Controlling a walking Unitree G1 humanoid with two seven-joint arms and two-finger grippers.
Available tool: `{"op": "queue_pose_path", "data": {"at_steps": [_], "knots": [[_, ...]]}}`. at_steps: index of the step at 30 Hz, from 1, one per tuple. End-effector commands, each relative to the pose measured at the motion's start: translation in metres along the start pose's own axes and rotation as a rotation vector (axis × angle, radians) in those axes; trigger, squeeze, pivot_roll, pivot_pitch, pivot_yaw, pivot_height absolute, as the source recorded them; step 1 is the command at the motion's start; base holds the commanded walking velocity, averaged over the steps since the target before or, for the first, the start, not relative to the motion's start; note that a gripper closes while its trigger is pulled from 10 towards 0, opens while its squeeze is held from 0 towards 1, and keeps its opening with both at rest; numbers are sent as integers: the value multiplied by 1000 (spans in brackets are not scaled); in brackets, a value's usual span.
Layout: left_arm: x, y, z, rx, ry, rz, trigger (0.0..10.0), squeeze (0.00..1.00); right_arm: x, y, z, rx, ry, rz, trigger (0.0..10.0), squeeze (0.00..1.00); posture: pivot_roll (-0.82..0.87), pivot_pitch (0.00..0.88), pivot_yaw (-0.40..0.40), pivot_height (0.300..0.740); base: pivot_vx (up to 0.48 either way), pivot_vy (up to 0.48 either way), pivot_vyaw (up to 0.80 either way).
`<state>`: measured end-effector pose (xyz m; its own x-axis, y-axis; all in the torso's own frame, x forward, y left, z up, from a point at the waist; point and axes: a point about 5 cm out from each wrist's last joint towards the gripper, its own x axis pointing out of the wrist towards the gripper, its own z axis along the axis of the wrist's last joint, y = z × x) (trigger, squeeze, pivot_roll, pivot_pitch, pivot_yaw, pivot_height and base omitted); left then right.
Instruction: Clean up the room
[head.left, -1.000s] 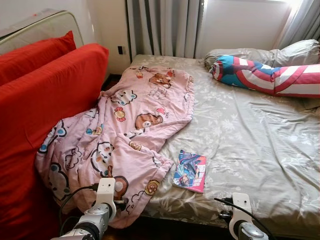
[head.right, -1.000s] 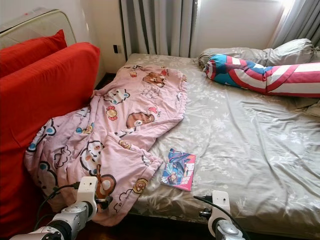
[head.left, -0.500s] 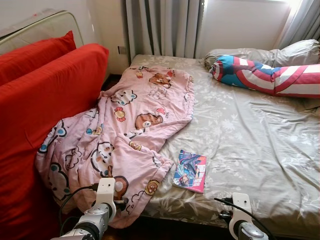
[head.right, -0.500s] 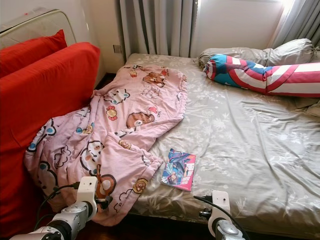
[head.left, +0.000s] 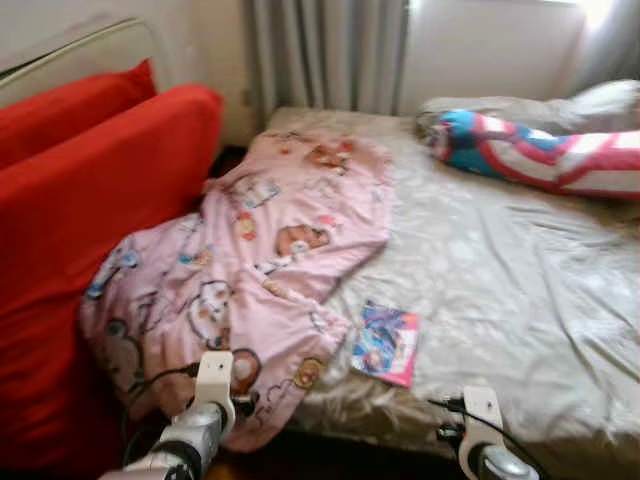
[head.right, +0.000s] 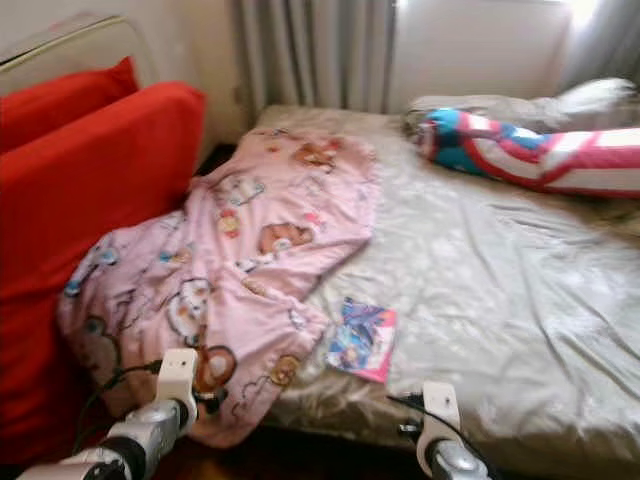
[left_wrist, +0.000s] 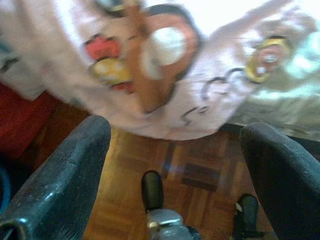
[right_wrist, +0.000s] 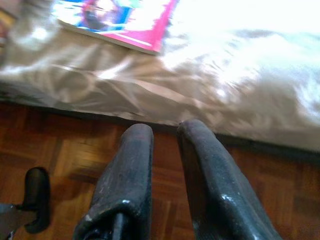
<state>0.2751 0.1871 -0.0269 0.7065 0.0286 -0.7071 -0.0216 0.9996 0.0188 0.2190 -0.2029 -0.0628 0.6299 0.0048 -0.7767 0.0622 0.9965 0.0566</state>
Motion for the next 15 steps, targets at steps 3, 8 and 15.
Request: {"op": "queue_pose_path", "data": {"at_steps": [3, 8, 15], "knots": [[-1, 4, -2, -3, 8, 16, 10000, 0, 1, 3, 1, 7, -4, 7, 10000, 0, -25, 0, -23, 740, 277, 0, 0], [-1, 4, -3, -3, 9, 14, 10000, 0, 0, 3, 1, 12, -8, 12, 10000, 0, -25, 0, -24, 740, 282, 0, 0], [-1, 4, -3, -1, 10, 9, 10000, 0, 0, 3, 0, 8, -7, 16, 10000, 0, -26, 0, -24, 740, 286, 0, 0]]}}
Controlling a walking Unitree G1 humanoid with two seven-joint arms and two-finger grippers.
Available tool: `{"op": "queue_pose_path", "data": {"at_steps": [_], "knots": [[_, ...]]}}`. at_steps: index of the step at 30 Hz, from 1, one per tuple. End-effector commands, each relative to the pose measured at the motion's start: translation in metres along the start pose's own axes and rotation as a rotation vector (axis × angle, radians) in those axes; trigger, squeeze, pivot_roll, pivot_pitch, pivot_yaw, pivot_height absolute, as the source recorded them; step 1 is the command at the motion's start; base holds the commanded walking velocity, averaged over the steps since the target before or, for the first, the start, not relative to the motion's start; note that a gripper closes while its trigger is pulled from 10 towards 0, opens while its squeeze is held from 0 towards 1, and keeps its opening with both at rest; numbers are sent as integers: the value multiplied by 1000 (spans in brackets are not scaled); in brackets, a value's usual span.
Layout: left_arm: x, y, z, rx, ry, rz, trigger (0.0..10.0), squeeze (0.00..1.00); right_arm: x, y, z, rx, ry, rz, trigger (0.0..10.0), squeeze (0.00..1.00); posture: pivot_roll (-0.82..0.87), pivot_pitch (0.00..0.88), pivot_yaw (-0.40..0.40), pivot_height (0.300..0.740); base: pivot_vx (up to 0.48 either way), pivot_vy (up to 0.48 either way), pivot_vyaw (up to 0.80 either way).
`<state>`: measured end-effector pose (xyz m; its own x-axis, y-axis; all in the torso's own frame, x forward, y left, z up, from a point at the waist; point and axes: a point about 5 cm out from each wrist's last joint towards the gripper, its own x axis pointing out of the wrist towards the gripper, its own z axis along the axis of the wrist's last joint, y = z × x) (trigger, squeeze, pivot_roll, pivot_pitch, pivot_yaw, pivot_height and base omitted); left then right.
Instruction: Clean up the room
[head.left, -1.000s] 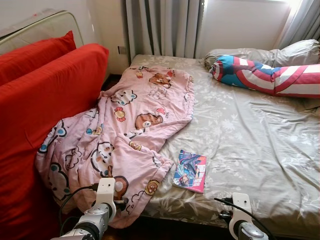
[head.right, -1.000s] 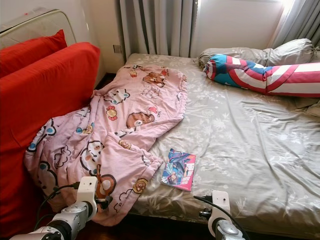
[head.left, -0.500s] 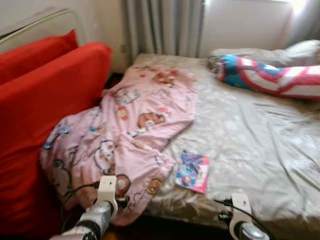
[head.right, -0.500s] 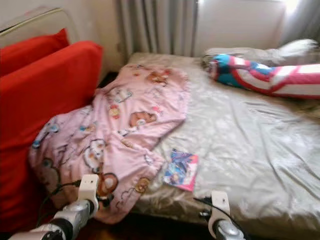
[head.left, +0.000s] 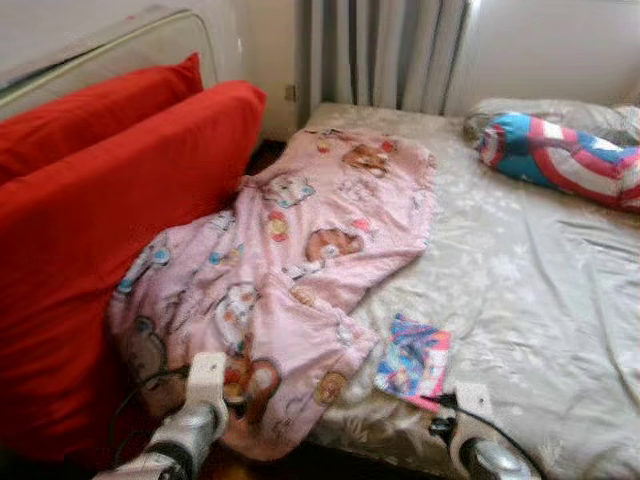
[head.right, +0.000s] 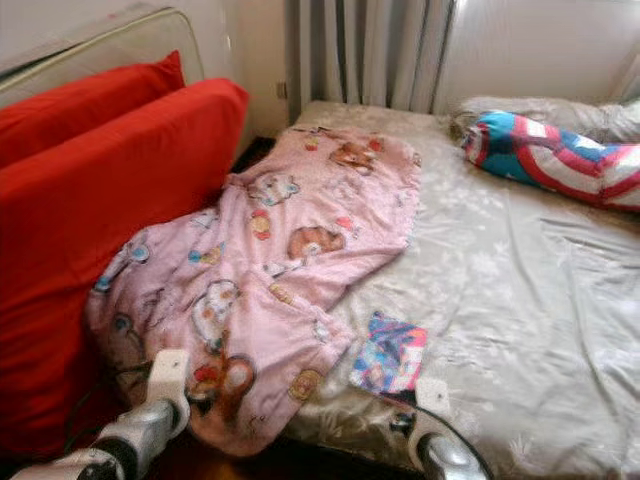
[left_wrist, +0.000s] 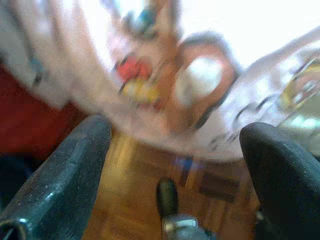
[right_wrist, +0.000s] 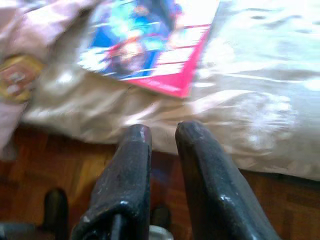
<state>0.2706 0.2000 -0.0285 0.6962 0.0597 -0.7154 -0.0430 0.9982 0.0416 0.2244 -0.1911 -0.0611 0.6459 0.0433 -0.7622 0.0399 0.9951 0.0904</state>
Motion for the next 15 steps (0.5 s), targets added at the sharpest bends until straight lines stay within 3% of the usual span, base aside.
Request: {"op": "queue_pose_path", "data": {"at_steps": [1, 8, 15], "knots": [[1, -9, 1, 0, -2, -22, 10000, 0, -2, -9, -4, 3, 11, -24, 10000, 0, -25, 0, -25, 740, 289, 0, 0], [1, -10, 4, 14, -27, -24, 10000, 0, -2, -10, -2, 7, -12, -32, 10000, 0, -28, 0, -23, 740, 81, 0, 0], [0, -9, 14, 21, -138, -21, 10000, 0, -3, -9, 9, 21, -146, -29, 10000, 0, -31, 0, -24, 740, 0, 0, 0]]}}
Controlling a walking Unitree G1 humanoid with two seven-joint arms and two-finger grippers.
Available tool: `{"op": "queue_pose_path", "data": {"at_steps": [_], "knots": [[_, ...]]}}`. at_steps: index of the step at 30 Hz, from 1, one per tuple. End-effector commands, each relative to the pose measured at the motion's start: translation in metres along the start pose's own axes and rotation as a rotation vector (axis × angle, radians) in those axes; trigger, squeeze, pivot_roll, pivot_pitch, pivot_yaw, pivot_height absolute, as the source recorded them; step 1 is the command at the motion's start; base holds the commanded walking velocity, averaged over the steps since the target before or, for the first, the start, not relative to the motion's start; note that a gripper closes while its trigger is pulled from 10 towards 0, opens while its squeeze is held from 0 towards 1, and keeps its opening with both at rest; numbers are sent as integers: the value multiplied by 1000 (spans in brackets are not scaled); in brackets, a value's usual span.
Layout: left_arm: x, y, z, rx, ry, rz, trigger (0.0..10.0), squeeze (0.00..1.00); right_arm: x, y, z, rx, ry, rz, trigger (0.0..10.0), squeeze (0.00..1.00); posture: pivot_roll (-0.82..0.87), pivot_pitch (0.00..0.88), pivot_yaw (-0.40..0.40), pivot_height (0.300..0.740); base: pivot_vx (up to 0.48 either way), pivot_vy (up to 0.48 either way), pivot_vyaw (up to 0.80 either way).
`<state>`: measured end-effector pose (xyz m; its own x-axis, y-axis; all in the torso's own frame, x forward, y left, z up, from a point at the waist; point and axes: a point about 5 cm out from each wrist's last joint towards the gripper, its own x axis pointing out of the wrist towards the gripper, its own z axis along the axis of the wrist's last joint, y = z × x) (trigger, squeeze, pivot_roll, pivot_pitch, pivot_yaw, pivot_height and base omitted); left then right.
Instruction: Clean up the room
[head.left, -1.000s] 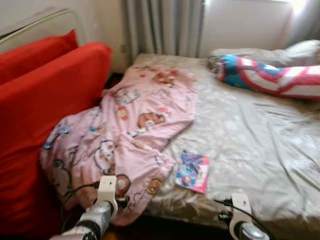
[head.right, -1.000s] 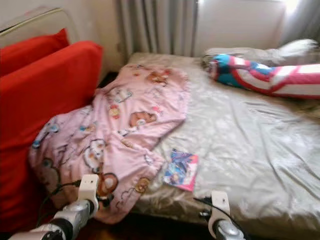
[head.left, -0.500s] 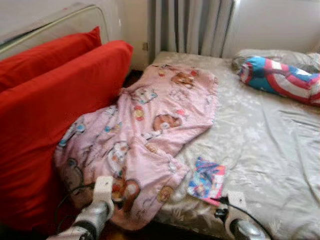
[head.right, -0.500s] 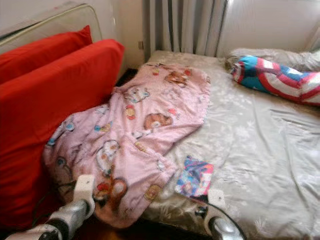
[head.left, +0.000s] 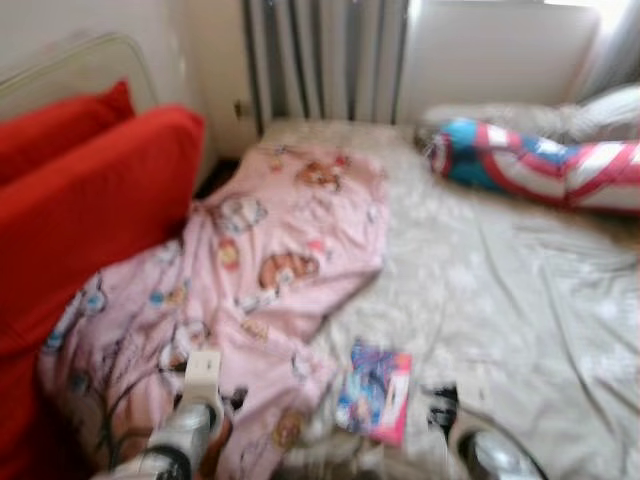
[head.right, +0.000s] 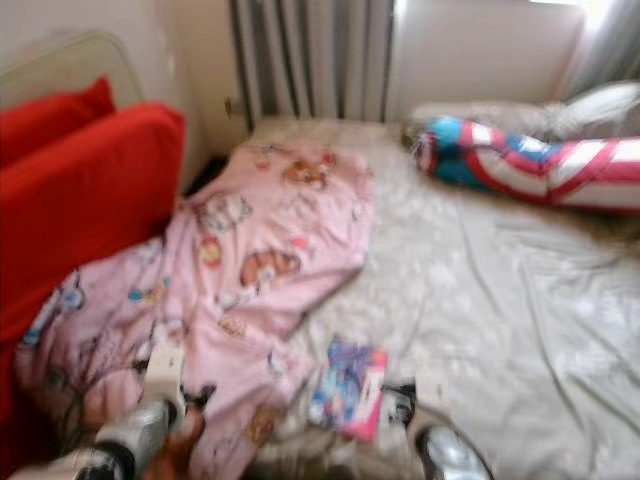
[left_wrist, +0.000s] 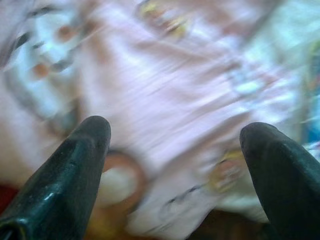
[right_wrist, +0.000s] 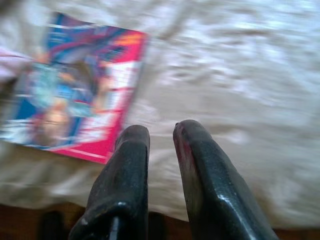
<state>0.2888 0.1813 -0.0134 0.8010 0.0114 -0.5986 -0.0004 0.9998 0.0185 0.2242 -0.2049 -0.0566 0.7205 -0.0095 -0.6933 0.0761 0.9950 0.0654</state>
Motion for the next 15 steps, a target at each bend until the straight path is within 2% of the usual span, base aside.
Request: {"op": "queue_pose_path", "data": {"at_steps": [1, 6, 9, 15], "knots": [[-3, 9, -8, 11, 3, 25, 10000, 0, 1, 5, 7, 9, -60, 17, 10000, 0, -31, 0, -24, 740, 0, 0, 0], [-3, 10, -1, 6, -75, 20, 10000, 0, 0, 7, 19, -25, -188, 36, 10000, 0, -36, 0, -23, 740, 0, 0, 0], [-4, 10, 3, -31, -125, 15, 10000, 0, -2, 9, 27, -30, -267, 54, 10000, 0, -37, 0, -23, 740, 0, 0, 0], [-5, 10, 8, -72, -191, 2, 10000, 0, -5, 10, 32, -36, -345, 51, 10000, 0, -40, 0, -21, 740, 0, 0, 0]]}}
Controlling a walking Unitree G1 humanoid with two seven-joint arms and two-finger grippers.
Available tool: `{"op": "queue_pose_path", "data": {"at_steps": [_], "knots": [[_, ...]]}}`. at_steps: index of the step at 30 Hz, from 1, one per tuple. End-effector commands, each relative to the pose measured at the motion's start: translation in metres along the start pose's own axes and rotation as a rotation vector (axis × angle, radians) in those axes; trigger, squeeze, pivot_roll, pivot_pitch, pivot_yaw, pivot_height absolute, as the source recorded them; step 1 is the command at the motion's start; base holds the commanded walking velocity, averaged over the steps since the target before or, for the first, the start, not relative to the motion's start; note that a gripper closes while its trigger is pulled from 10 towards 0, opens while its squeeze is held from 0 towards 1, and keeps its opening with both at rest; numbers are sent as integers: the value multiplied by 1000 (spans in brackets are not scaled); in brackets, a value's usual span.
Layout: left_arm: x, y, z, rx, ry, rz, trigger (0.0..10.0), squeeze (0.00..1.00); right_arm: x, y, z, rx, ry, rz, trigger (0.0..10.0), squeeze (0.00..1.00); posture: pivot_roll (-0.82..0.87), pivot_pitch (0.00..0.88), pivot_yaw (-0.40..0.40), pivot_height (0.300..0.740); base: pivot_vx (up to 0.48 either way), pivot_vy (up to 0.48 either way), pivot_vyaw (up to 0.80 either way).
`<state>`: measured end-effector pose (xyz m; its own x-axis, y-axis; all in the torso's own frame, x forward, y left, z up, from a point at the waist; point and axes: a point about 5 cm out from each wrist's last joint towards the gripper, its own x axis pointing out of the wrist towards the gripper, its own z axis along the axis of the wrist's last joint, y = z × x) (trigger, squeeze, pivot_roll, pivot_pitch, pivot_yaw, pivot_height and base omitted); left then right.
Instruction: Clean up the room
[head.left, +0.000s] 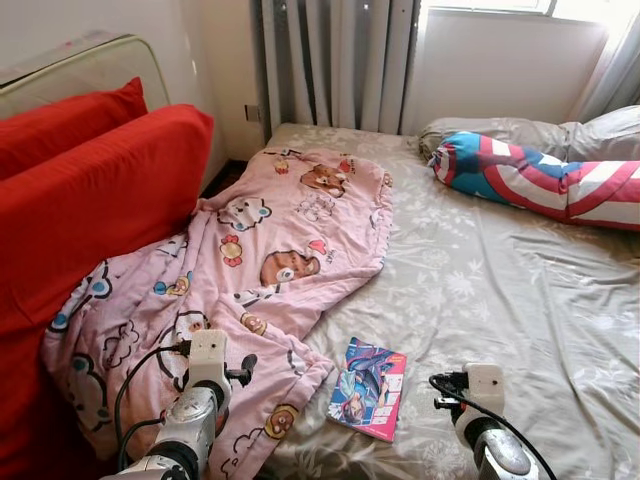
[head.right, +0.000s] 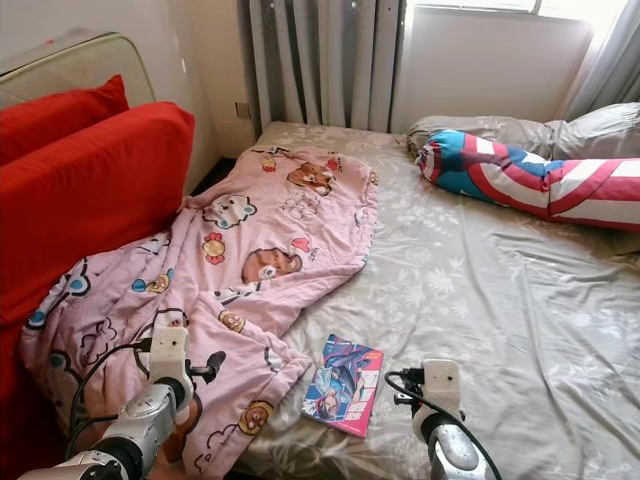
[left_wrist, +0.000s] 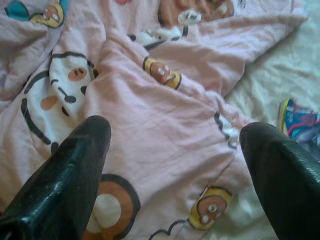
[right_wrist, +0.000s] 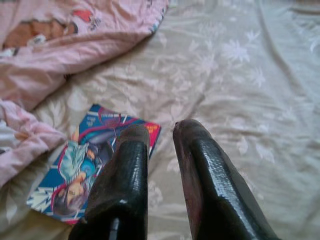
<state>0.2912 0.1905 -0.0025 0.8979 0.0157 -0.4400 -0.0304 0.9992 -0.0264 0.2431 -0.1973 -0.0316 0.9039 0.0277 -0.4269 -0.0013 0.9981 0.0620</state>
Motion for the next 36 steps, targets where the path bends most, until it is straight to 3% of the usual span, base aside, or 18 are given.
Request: {"op": "queue_pose_path", "data": {"at_steps": [1, 5, 8, 9, 10, 11, 13, 21, 22, 23, 24, 26, 32, 36], "knots": [[-1, 0, -2, -18, -8, 1, 10000, 0, 0, -1, 2, 5, -28, -17, 10000, 0, -40, 0, -21, 740, 0, 0, 0], [-1, 1, -1, -4, -16, -6, 10000, 0, -1, -2, 2, -29, -32, -36, 10000, 0, -41, 0, -19, 740, 0, 0, 0], [-2, 0, 0, -2, -33, -17, 10000, 0, -2, -3, 2, 3, -48, -60, 10000, 0, -44, 0, -19, 740, 0, 0, 0], [-2, 0, 0, -1, -36, -20, 10000, 0, 4, 1, 17, -5, -118, -50, 10000, 0, -44, 0, -19, 740, 0, 0, 0], [-2, -1, 0, 2, -41, -24, 10000, 0, 26, 21, 89, -58, -383, -3, 10000, 0, -41, 0, -23, 740, 0, 0, 0], [-2, -1, 0, 5, -44, -29, 10000, 0, 29, 27, 108, -76, -457, 10, 10000, 0, -43, 0, -24, 740, 0, 0, 0], [-2, -1, 1, 8, -50, -36, 10000, 0, 29, 28, 117, -81, -492, 12, 10000, 0, -46, 0, -23, 740, 0, 0, 0], [-3, -1, 1, 7, -69, -45, 10000, 0, 28, 17, 127, -78, -538, -30, 10000, 0, -45, 0, -22, 740, 0, 0, 0], [-2, -1, 8, 21, -104, -45, 10000, 0, 28, 16, 128, -73, -542, -36, 10000, 0, -44, 0, -22, 740, 0, 0, 0], [3, 2, 56, 64, -333, -68, 10000, 0, 28, 16, 128, -69, -545, -43, 10000, 0, -48, 0, -20, 740, 0, 0, 0], [3, 2, 56, 64, -333, -68, 10000, 0, 28, 16, 128, -69, -545, -43, 10000, 0, -48, 0, -20, 740, 0, 0, 0], [4, 1, 79, 89, -431, -76, 10000, 0, 27, 16, 127, -63, -541, -47, 10000, 0, -47, 0, -20, 740, 0, 0, 0], [4, -4, 88, 48, -481, -83, 10000, 0, 24, 12, 113, -65, -504, -66, 10000, 0, -45, 0, -21, 740, 0, 0, 0], [4, -3, 101, 39, -526, -86, 10000, 0, 25, 10, 130, -71, -558, -74, 10000, 0, -51, 0, -19, 740, 0, 0, 0]]}}
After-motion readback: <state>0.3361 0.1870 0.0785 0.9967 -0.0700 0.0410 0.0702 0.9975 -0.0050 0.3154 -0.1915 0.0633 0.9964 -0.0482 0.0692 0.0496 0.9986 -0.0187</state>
